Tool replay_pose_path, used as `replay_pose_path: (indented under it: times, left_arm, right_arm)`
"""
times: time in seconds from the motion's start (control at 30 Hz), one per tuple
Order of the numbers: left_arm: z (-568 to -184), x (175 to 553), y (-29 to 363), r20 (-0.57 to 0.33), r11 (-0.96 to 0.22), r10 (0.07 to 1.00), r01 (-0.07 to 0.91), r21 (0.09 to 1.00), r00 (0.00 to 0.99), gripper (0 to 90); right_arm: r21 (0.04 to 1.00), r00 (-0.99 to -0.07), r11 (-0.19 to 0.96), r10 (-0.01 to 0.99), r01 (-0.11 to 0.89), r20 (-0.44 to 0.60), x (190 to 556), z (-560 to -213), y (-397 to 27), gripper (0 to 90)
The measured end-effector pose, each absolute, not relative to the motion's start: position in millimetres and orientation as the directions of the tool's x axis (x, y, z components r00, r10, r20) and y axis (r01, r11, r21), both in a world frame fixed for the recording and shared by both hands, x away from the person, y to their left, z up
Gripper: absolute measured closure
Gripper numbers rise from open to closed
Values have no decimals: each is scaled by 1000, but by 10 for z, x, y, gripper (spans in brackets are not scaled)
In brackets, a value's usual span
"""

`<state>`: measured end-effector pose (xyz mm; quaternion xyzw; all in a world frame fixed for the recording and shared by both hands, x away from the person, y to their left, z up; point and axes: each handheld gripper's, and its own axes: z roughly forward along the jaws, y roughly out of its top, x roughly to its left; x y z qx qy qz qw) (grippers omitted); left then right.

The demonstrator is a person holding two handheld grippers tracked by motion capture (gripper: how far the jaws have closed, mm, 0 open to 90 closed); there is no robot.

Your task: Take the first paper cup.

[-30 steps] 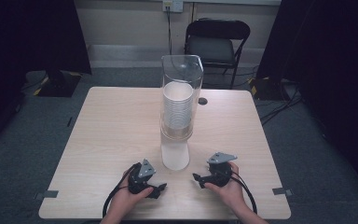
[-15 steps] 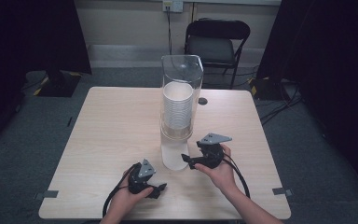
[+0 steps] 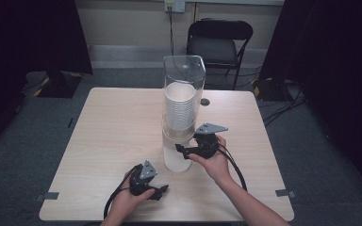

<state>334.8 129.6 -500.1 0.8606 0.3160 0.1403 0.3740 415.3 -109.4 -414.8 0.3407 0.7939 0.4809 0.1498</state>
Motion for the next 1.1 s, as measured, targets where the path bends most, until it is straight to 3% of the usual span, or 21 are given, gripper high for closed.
replay_pose_path:
  times: [0.23,0.3,0.33,0.8,1.1]
  left_arm:
    - [-5006,3343,1291,-11,-510,652,450,733,758,151]
    - [-5003,3346,1293,-5,-514,651,446,733,759,151]
    - [-5002,3345,1293,-5,-515,651,447,731,759,150]
    - [-5006,3342,1291,-10,-512,651,449,733,759,150]
    - [-5004,3344,1293,-5,-515,650,445,733,760,150]
  right_arm:
    - [876,-731,297,676,381,88,4179,-4132,-1020,219]
    - [881,-738,288,668,375,96,4183,-4132,-1005,255]
    - [886,-749,292,657,360,88,4179,-4127,-984,326]
    - [909,-755,321,656,267,-10,4113,-4200,-960,368]
    - [913,-755,309,656,265,-3,4113,-4228,-970,371]
